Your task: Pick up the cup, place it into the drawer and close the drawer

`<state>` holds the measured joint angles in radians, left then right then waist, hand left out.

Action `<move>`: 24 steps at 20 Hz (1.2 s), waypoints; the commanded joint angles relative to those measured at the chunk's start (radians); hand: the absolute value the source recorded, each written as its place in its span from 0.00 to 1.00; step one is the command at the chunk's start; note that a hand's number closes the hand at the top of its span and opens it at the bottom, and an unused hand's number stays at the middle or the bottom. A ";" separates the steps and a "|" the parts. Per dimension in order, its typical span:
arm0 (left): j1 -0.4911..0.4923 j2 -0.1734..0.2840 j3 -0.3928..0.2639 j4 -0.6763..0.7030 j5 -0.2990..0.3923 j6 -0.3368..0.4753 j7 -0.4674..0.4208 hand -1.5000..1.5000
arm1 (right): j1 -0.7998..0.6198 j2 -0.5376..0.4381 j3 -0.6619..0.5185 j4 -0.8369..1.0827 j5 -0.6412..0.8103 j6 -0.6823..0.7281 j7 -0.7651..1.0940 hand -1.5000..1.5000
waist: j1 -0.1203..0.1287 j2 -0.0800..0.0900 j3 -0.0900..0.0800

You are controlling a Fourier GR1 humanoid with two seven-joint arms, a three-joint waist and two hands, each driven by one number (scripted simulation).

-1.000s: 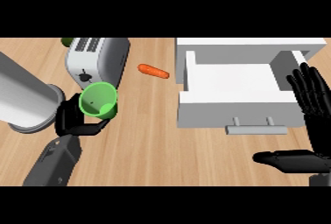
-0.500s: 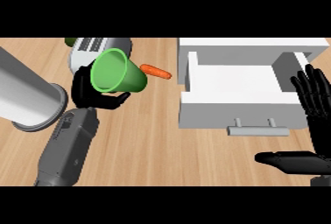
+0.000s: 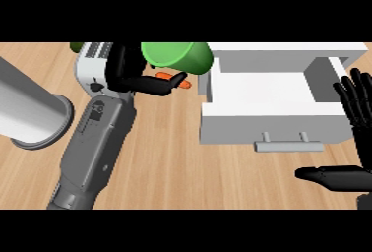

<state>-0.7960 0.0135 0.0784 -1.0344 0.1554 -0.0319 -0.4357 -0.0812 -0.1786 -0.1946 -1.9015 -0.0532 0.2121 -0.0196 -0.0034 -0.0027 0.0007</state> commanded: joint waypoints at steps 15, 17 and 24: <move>-0.411 -0.014 -0.254 0.387 0.239 0.332 0.102 1.00 | -0.023 0.025 0.036 0.045 0.043 -0.006 -0.045 0.00 | -0.035 0.010 0.000; -0.441 -0.014 -0.279 0.426 0.262 0.345 0.108 1.00 | -0.029 -0.001 0.012 0.050 0.006 0.024 -0.039 0.00 | -0.037 0.011 0.000; -0.484 -0.014 -0.381 0.566 0.350 0.354 0.048 1.00 | -0.011 0.001 0.013 0.001 -0.002 0.024 -0.017 0.00 | -0.059 0.015 0.000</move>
<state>-1.2503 0.0002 -0.2466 -0.5401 0.4509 0.3092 -0.3622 -0.0849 -0.1724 -0.1834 -1.8967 -0.0546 0.2320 -0.0446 -0.0502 0.0093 0.0007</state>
